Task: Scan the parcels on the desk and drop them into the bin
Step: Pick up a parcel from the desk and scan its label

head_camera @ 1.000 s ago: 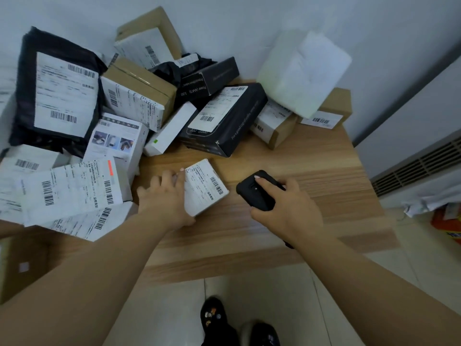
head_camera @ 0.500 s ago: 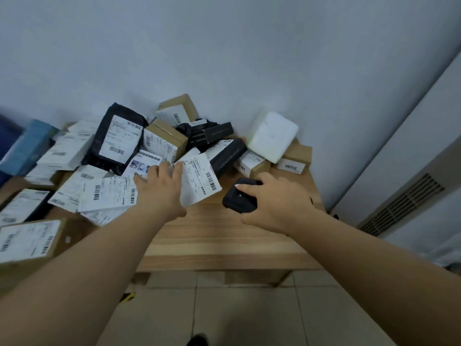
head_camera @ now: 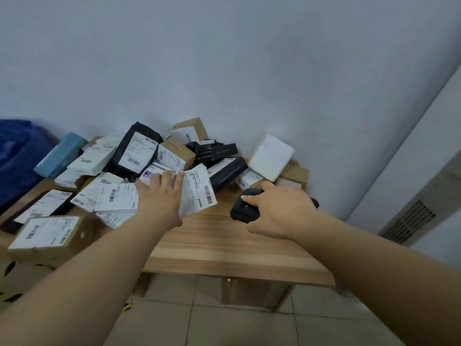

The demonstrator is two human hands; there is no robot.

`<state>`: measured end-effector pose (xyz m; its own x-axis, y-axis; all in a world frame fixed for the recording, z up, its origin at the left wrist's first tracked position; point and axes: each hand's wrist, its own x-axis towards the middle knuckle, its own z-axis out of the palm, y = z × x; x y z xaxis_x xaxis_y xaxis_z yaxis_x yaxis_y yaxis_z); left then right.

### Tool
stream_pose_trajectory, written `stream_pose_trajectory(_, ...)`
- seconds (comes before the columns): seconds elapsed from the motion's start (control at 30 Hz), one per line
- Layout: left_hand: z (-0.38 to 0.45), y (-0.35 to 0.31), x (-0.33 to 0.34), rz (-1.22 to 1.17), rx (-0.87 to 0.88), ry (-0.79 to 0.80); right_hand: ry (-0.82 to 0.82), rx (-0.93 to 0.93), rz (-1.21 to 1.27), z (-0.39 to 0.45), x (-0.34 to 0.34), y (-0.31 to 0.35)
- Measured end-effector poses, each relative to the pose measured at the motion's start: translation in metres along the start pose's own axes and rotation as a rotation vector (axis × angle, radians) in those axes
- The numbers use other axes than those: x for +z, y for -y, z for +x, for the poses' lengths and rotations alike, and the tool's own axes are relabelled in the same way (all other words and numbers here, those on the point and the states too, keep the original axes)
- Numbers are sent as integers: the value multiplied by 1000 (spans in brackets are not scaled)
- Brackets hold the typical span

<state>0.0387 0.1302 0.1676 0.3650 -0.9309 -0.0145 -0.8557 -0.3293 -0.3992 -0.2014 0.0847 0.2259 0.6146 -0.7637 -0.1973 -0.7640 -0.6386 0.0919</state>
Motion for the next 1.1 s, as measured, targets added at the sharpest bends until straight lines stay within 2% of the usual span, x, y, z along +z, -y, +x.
stream_pose_trajectory(0.1, -1, 5, 1, 8, -18, 0, -18, -5, -4, 2, -4, -1)
stream_pose_trajectory(0.23, -4, 20, 6, -102, -86, 16, -69, 0, 157, 12, -13, 8)
stream_pose_trajectory(0.47, -29, 100, 20, -313, -380, 23, -241, -95, 328, 65, -26, 83)
stream_pose_trajectory(0.63, -64, 201, 42, -392, -626, 37, -318, -231, 443, 107, -48, 183)
stream_pose_trajectory(0.83, -120, 340, 84, -371, -847, -17, -370, -401, 505, 155, -78, 343)
stream_pose_trajectory(1.1, -172, 526, 138, -309, -996, -36, -394, -537, 626, 206, -111, 555)
